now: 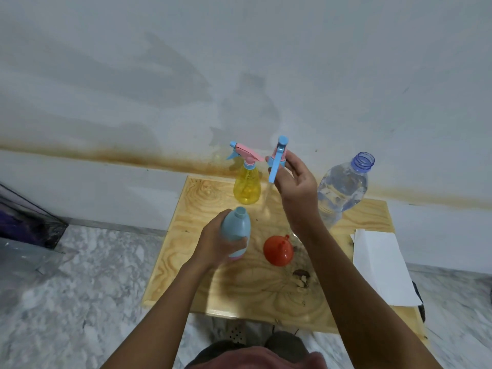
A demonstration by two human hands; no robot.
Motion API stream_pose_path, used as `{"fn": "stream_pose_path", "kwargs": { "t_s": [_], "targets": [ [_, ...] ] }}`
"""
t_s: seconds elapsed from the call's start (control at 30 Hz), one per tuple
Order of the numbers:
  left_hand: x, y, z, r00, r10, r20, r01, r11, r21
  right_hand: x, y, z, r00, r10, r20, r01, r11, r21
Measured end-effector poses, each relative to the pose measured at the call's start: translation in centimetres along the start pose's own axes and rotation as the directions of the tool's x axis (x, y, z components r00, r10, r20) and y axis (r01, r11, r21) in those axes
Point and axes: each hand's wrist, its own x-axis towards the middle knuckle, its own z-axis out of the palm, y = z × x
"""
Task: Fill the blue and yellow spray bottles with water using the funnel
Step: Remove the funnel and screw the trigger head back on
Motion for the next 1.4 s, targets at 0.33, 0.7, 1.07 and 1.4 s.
{"fn": "stream_pose_path", "kwargs": {
  "t_s": [0.33,0.7,1.07,1.4],
  "targets": [
    [-1.2,0.9,0.0,1.000,0.014,0.007,-0.014,0.999,-0.031,-1.1,-0.5,1.9,1.000,-0.001,-0.003,0.001,1.000,0.011],
    [-1.1,2.6,-0.9,0.999,0.041,-0.013,-0.042,0.987,-0.156,-2.7,3.2,2.1,0.984,0.103,0.145,-0.090,0.991,-0.096],
    [-1.1,4.2,-1.6,0.999,0.045,-0.024,-0.049,0.977,-0.205,-3.4,3.6,3.1,0.979,0.133,0.152,-0.133,0.991,-0.006],
    [-0.8,4.3,-1.5,0.999,0.028,-0.040,-0.037,0.975,-0.219,-3.7,4.4,3.2,0.985,0.097,0.146,-0.092,0.995,-0.039]
  ]
}}
